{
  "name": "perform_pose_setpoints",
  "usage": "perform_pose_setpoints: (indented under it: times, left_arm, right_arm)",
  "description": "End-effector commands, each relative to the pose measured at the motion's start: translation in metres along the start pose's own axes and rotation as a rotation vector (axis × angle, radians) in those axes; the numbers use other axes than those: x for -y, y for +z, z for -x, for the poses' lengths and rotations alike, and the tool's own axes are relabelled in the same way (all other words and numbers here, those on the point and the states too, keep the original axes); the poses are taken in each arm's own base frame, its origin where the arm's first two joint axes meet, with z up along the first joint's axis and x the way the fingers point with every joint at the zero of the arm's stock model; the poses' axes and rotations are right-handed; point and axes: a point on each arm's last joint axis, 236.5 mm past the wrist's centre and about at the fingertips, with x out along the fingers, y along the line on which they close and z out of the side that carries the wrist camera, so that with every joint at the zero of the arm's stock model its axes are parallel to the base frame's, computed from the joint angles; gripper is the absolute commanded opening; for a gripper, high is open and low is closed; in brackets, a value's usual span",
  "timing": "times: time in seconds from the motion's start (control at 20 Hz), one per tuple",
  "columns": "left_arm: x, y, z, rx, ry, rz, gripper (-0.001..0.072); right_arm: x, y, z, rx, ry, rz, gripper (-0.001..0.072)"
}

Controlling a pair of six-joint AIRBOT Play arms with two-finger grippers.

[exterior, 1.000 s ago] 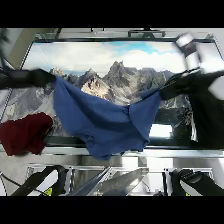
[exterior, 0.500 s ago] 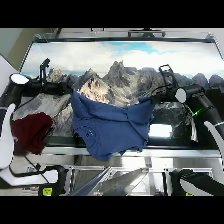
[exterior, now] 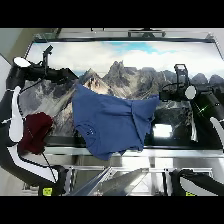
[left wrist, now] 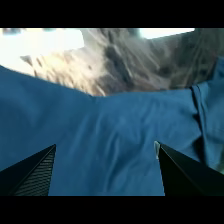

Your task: Fold the shirts.

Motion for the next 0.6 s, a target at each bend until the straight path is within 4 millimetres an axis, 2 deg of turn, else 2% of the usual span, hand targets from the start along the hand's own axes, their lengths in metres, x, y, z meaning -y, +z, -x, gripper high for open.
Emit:
perform_pose_setpoints:
  times: [0.0,0.15,0.25,0.35,0.45,0.55]
  left_arm:
    - [0.012,-0.057,0.014,-0.196,-0.064,0.149,0.0701]
    - [0.032,-0.146,0.004,-0.350,-0.110,0.275,0.0701]
    - [0.047,-0.210,-0.007,-0.411,-0.110,0.372,0.0701]
    - [0.050,-0.257,-0.023,-0.408,-0.075,0.435,0.0701]
    - [0.045,-0.288,-0.039,-0.389,-0.032,0.492,0.0701]
    - [0.030,-0.300,-0.052,-0.322,0.019,0.515,0.0702]
  right_arm:
    - [0.015,-0.028,0.003,-0.122,-0.013,-0.037,0.0515]
    - [0.018,-0.046,0.008,-0.198,0.031,-0.039,0.0506]
    - [0.009,-0.045,0.009,-0.195,0.090,-0.063,0.0507]
    - [-0.004,-0.040,0.009,-0.178,0.149,-0.083,0.0506]
    - [-0.020,-0.036,0.009,-0.166,0.222,-0.072,0.0507]
    - [-0.031,-0.032,0.009,-0.152,0.268,-0.064,0.0506]
